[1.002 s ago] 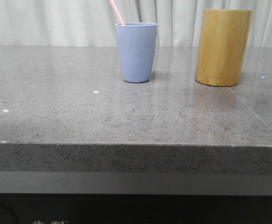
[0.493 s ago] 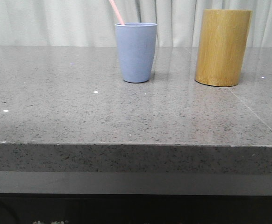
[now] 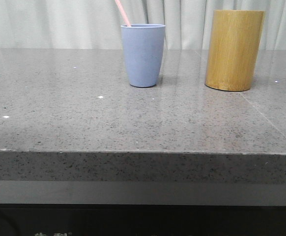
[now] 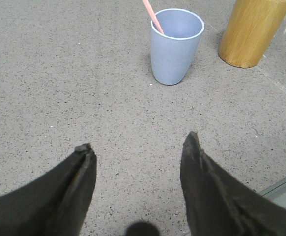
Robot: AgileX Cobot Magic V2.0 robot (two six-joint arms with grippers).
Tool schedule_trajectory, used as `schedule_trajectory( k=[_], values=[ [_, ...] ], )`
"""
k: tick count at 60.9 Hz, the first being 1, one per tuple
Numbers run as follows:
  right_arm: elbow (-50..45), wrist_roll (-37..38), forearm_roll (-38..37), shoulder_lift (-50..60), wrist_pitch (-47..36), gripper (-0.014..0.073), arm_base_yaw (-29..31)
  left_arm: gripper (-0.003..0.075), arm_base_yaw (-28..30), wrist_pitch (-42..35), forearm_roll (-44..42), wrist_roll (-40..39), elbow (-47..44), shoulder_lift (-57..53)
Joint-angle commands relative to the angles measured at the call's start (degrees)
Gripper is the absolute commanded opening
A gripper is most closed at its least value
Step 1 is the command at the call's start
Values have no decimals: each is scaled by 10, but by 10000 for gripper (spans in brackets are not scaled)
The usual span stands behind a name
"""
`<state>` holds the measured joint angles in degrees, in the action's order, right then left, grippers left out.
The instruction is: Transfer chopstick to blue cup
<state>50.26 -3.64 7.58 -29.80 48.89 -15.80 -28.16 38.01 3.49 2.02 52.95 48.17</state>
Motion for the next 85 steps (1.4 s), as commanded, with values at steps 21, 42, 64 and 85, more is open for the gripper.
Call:
schedule_trajectory(
  k=[21, 42, 64, 85],
  values=[
    [11, -1, -6, -1, -51, -38, 2, -17, 0, -42, 4, -2, 14, -4],
    [11, -1, -9, -1, -50, -68, 2, -19, 0, -42, 4, -2, 14, -4],
    [11, -1, -9, -1, -50, -68, 2, -19, 11, -105, 12, -2, -43, -49],
    [11, -1, -8, -1, -50, -68, 2, -19, 162, -315, -9, -2, -311, -288]
  ],
)
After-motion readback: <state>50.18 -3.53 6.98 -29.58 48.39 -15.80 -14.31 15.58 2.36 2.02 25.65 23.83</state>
